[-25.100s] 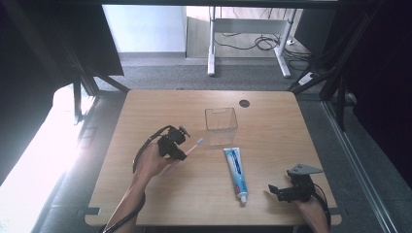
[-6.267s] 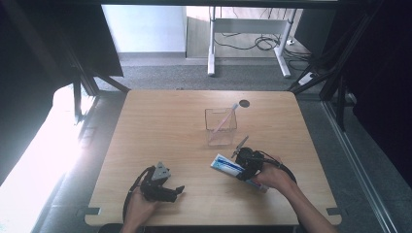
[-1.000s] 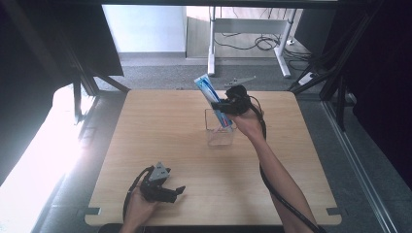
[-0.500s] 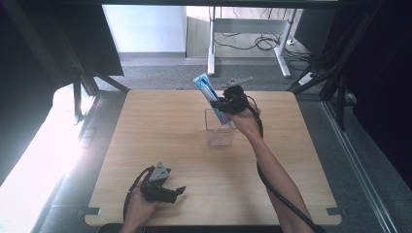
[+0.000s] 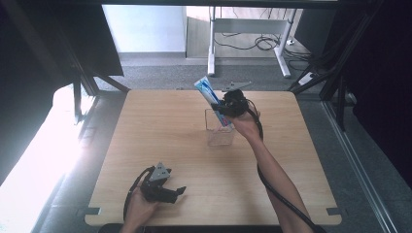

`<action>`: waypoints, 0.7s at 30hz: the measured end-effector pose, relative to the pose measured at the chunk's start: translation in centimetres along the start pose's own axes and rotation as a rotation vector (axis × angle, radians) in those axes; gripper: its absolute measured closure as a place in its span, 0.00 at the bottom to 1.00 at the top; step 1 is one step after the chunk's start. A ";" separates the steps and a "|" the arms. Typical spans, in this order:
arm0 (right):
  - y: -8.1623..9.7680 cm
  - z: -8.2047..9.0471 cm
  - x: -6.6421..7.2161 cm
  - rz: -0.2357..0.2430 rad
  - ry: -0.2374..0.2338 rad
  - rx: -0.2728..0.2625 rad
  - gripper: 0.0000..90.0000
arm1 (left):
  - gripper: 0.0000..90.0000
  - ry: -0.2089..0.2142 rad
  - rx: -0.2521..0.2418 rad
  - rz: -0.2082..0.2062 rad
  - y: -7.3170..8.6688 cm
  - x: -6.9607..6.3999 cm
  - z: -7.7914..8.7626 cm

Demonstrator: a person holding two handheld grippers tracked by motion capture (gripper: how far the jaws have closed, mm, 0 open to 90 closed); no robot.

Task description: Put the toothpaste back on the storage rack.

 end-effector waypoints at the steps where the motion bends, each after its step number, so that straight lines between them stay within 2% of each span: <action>1: 0.1 -0.1 0.0 0.002 0.002 0.001 0.81 | 0.15 0.000 0.001 0.000 0.0 0.0 0.0; 21: 2.4 -1.6 0.0 -0.001 0.013 0.052 0.80 | 0.15 0.003 0.000 0.001 0.0 -0.1 -0.1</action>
Point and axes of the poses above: each handheld gripper's, and its own axes: z roughly backward along the jaws, y roughly out of its underside, x roughly to its left, the point moved 7 cm from there along -z, roughly forward along the jaws, and after that the axes turned 4 degrees about z, right-handed, at the moved point
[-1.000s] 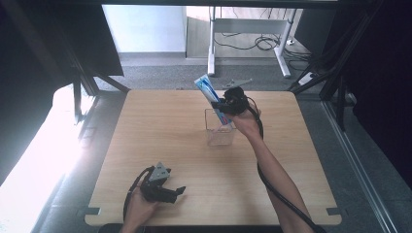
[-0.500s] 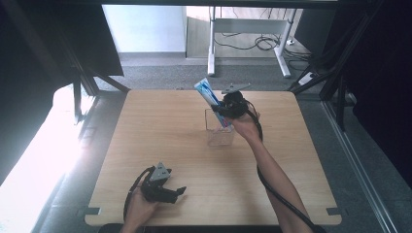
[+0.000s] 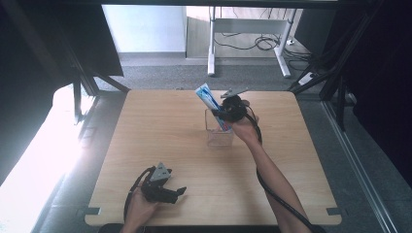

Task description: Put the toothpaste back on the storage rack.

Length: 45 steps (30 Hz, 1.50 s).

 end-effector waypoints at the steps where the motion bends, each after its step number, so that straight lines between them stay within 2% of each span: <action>1: 0.1 -0.1 0.0 0.004 0.001 0.006 0.80 | 0.15 0.000 0.000 -0.001 0.0 0.0 0.0; 23: 1.3 -0.6 0.8 0.038 -0.030 0.071 0.78 | 0.15 -0.003 0.006 -0.006 0.0 0.0 0.0; 33: 1.7 -0.4 1.0 0.048 -0.062 0.106 0.76 | 0.15 -0.004 0.009 -0.010 0.0 0.0 -0.1; 39: 2.0 -0.3 1.1 0.058 -0.073 0.124 0.73 | 0.15 -0.005 0.008 -0.008 0.0 -0.1 -0.2; 45: 2.2 -0.2 1.2 0.060 -0.082 0.128 0.66 | 0.15 -0.007 0.007 -0.006 0.0 -0.1 -0.2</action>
Point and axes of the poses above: each handheld gripper's, and its own axes: z roughly backward along the jaws, y roughly out of its underside, x roughly to its left, the point moved 7 cm from there along -z, roughly forward along the jaws, and after that the axes turned 4 degrees about z, right-handed, at the moved point
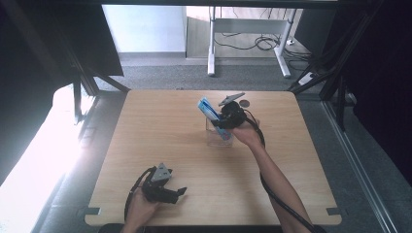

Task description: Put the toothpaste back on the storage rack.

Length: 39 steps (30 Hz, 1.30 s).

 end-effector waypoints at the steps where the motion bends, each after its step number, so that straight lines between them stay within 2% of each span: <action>1: 0.0 0.0 0.0 0.000 0.003 0.003 0.65 | 0.15 0.000 0.001 0.000 0.0 0.0 0.0; 5: 0.1 0.1 0.2 0.010 -0.003 0.007 0.62 | 0.15 0.000 0.006 -0.005 0.0 -0.1 -0.1; 11: 0.2 0.2 0.2 0.001 -0.001 -0.003 0.60 | 0.15 0.000 0.007 -0.005 0.0 -0.1 -0.1; 19: 0.0 0.6 0.1 0.005 0.011 -0.018 0.52 | 0.15 0.000 0.010 -0.007 0.0 -0.1 -0.2; 25: -0.1 0.9 0.0 -0.010 0.003 -0.025 0.45 | 0.15 0.002 0.009 -0.005 0.0 0.0 -0.2; 29: -0.3 1.3 0.1 -0.011 -0.001 -0.047 0.43 | 0.15 0.003 0.009 -0.006 0.0 0.0 -0.2; 35: -0.6 1.9 0.4 -0.007 -0.006 -0.070 0.32 | 0.15 0.003 0.010 -0.006 0.0 -0.1 -0.2; 39: -0.7 2.2 0.6 -0.004 -0.014 -0.083 0.22 | 0.15 0.003 0.012 -0.007 0.0 -0.1 -0.2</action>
Point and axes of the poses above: each handheld gripper's, and its own axes: z roughly backward along the jaws, y roughly out of its underside, x roughly to its left, the point moved 7 cm from there along -z, roughly forward along the jaws, and after that the axes turned 4 degrees about z, right-handed, at the moved point
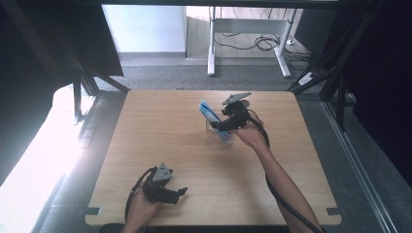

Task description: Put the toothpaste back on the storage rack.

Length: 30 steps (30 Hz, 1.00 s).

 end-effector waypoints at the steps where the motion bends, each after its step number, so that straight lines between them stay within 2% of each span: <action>1: 0.0 0.0 0.1 -0.001 -0.001 0.000 0.20 | 0.15 0.000 0.001 0.000 0.0 0.0 0.0; 5: 0.1 0.3 0.3 0.009 -0.010 0.006 0.11 | 0.15 0.000 0.001 -0.002 0.0 0.0 0.0; 9: 0.2 0.8 0.5 0.015 0.001 0.000 0.01 | 0.15 0.000 0.000 -0.001 0.0 0.0 0.0; 18: 0.9 2.2 1.0 0.020 -0.006 -0.003 0.00 | 0.15 -0.001 0.000 0.000 0.0 0.0 0.0; 22: 1.5 2.6 1.5 0.023 -0.023 0.006 0.00 | 0.15 0.022 -0.010 0.007 -0.1 -0.1 0.0; 30: 2.9 3.7 2.2 0.034 -0.013 0.017 0.00 | 0.15 0.036 -0.023 0.011 -0.2 -0.2 0.1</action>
Point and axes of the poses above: each handheld gripper's, and its own axes: z roughly backward along the jaws, y roughly out of its underside, x roughly to its left, the point moved 7 cm from there along -z, roughly forward along the jaws, and after that the axes turned 4 degrees about z, right-handed, at the moved point
